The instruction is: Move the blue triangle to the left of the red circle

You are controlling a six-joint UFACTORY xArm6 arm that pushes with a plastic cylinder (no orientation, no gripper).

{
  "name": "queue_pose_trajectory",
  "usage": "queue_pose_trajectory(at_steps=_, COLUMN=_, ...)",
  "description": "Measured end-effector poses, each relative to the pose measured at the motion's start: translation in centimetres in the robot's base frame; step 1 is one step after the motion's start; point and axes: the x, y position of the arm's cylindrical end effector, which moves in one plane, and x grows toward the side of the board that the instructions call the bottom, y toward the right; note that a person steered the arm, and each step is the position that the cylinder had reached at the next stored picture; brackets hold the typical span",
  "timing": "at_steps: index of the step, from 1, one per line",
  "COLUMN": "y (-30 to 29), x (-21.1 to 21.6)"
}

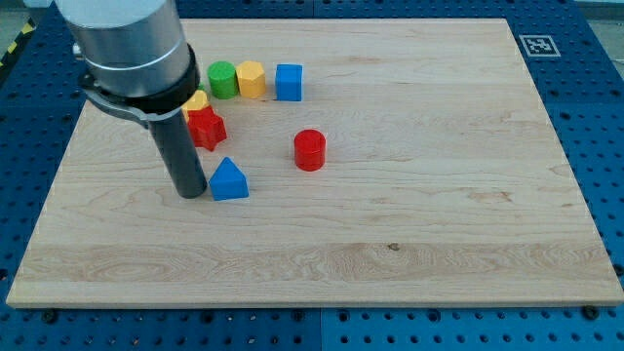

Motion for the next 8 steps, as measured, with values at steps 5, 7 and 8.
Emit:
queue_pose_trajectory(at_steps=5, y=6.6, x=2.2)
queue_pose_trajectory(at_steps=7, y=7.6, x=2.2)
queue_pose_trajectory(at_steps=8, y=8.2, x=2.2)
